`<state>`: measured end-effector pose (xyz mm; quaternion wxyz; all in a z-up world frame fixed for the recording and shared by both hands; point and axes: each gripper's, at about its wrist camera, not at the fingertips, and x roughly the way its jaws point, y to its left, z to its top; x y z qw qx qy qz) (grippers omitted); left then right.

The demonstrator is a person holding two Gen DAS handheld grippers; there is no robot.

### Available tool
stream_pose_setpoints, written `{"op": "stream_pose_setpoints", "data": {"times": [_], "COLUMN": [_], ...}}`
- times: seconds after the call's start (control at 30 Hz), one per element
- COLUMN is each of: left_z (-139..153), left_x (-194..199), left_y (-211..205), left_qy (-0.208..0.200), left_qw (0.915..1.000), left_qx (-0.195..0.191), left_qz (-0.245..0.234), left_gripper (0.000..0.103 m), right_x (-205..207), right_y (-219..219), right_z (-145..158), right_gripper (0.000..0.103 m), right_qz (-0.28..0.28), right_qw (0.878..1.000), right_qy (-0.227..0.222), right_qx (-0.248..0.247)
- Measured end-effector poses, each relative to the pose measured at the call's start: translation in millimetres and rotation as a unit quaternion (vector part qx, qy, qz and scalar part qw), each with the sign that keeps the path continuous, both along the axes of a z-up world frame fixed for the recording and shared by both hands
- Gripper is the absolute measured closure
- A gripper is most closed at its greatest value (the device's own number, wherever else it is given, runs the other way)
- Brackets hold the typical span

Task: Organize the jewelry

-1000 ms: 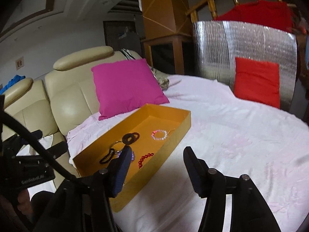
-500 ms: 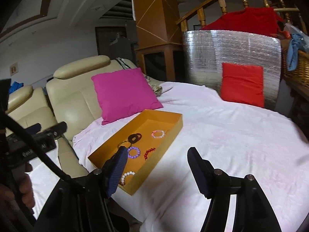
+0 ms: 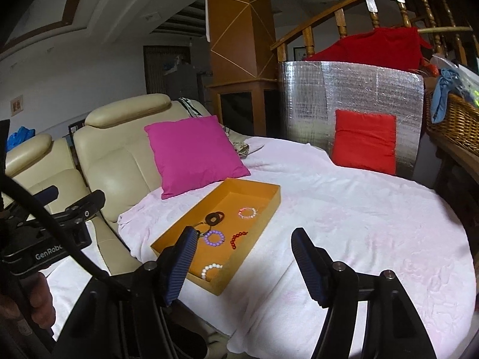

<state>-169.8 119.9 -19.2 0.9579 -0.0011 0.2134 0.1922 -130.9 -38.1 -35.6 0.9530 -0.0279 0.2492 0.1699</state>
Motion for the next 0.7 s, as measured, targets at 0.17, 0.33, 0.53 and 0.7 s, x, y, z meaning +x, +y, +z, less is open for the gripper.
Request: {"op": "stream_pose_setpoints", "data": {"times": [0.17,0.33,0.53,0.7], "left_z": [1.2,-2.5,-7.4,-8.6], "left_x": [-2.8,-0.2,2.6,1.3], "left_y": [9.9,20.9,30.6,36.5], "left_qy": [-0.003,-0.001,0.004,0.004], "left_qw": [1.0000,0.9998,0.9995,0.9995], "left_qx": [-0.004,-0.013,-0.020,-0.021], "left_qz": [0.005,0.013,0.022,0.025], "left_gripper": [0.004,0.004,0.004,0.004], "right_x": [-2.3,0.8,7.1,10.0], "right_y": [16.5,29.6,36.5,40.9], "right_z": [1.5,-2.0,-5.5,-6.8], "right_gripper": [0.033,0.033,0.033,0.033], "right_qz": [0.008,0.017,0.020,0.021], "right_qw": [1.000,1.000,0.999,0.999], "right_qy": [-0.001,0.002,0.009,0.014], "right_qx": [-0.013,-0.023,-0.026,-0.027]}}
